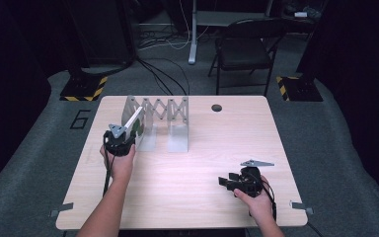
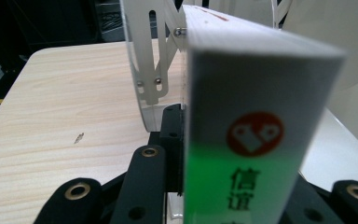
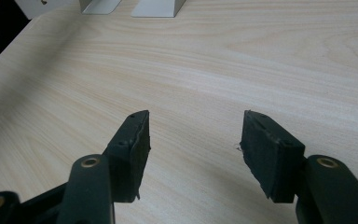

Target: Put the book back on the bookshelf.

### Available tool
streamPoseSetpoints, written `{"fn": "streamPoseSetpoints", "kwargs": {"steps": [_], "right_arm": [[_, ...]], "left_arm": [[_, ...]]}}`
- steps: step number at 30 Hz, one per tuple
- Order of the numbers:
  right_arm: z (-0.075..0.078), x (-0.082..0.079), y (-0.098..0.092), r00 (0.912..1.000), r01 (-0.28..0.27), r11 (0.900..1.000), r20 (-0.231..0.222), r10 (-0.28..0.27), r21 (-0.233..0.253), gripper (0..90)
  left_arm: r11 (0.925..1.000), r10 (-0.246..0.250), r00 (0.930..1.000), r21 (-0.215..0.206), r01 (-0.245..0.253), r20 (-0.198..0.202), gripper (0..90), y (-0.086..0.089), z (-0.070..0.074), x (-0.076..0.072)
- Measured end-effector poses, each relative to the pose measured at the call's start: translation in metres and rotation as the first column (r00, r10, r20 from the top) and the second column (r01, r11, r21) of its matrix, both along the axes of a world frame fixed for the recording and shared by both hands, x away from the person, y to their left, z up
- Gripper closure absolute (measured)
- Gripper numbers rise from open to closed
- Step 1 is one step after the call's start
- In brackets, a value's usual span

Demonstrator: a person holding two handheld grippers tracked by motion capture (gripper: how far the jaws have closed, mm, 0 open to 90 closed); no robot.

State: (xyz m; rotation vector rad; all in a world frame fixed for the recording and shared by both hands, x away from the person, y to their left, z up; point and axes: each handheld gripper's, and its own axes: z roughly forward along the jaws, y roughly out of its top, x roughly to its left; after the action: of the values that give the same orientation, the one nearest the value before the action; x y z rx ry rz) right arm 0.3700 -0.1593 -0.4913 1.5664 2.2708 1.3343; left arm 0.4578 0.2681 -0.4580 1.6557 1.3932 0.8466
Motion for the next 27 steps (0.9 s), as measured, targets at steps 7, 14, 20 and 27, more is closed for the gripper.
{"fn": "streamPoseSetpoints", "kwargs": {"steps": [7,14,20,27], "right_arm": [[0.0,-0.001,0.0,1.0,0.004,1.0,-0.005,-0.004,0.005,42.0],[0.0,0.0,0.0,1.0,-0.003,1.0,-0.002,0.003,-0.001,42.0],[-0.001,0.0,0.001,1.0,-0.004,1.0,-0.005,0.004,-0.002,42.0],[-0.001,0.0,0.002,0.9999,-0.007,1.0,-0.009,0.007,-0.003,42.0]], "left_arm": [[0.9996,0.004,0.9997,0.027,-0.003,-0.023,75.4,-0.005,-0.004,0.002],[0.9994,0.02,0.9987,0.029,-0.018,-0.047,75.2,-0.005,-0.01,0.006],[0.9991,0.021,0.9972,0.037,-0.019,-0.072,75.0,-0.006,-0.017,0.006],[0.9987,0.036,0.9947,0.038,-0.032,-0.097,74.1,-0.005,-0.022,0.007]]}}
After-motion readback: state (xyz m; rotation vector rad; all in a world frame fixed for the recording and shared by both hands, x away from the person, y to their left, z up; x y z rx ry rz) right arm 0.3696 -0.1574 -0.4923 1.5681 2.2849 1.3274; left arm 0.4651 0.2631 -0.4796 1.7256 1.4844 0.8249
